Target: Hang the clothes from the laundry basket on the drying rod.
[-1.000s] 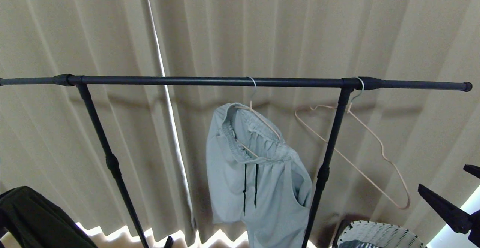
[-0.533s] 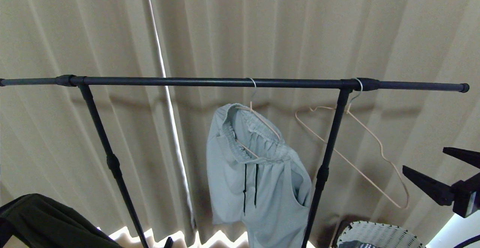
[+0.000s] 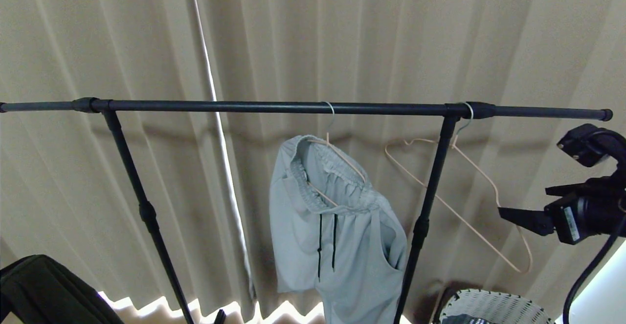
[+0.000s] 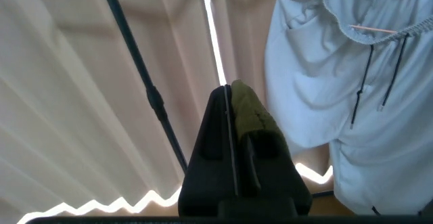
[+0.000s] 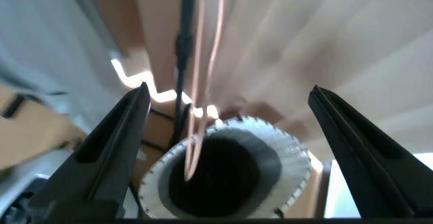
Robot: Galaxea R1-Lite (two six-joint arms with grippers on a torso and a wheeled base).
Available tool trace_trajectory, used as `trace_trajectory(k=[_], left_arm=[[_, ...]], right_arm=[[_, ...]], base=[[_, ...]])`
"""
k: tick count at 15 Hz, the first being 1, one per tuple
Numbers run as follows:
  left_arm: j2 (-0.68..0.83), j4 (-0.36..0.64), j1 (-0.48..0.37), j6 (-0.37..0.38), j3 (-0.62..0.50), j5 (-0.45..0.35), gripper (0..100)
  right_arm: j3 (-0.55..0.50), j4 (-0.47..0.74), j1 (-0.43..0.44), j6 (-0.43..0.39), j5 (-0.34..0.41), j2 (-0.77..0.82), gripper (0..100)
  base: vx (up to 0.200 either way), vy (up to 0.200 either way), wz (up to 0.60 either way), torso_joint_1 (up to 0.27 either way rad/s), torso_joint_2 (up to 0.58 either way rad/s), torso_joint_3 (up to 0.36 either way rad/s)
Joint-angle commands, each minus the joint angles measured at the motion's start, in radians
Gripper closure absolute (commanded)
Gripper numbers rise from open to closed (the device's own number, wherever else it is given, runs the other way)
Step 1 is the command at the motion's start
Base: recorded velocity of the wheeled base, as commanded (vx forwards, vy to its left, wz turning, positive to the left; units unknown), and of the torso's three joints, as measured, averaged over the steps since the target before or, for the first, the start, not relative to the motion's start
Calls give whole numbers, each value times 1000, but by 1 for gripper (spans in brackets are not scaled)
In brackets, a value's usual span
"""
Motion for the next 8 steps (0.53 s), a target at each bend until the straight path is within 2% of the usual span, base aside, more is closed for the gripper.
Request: trace_trajectory(k=[1,4,8], left_arm=[[-3,-1,-12,0,2,1,100],[-3,-1,-12,1,2,1,100],[-3,-1,-12,1,2,1,100]], right_arm=[[-18,-31,38,4,-13,113,0],[-29,-148,75,73,-20,221,0],[-32,-175,73,91,-20,256,0]], base=[[0,0,0,0,0,0],[0,0,0,0,0,0],[0,0,0,0,0,0]])
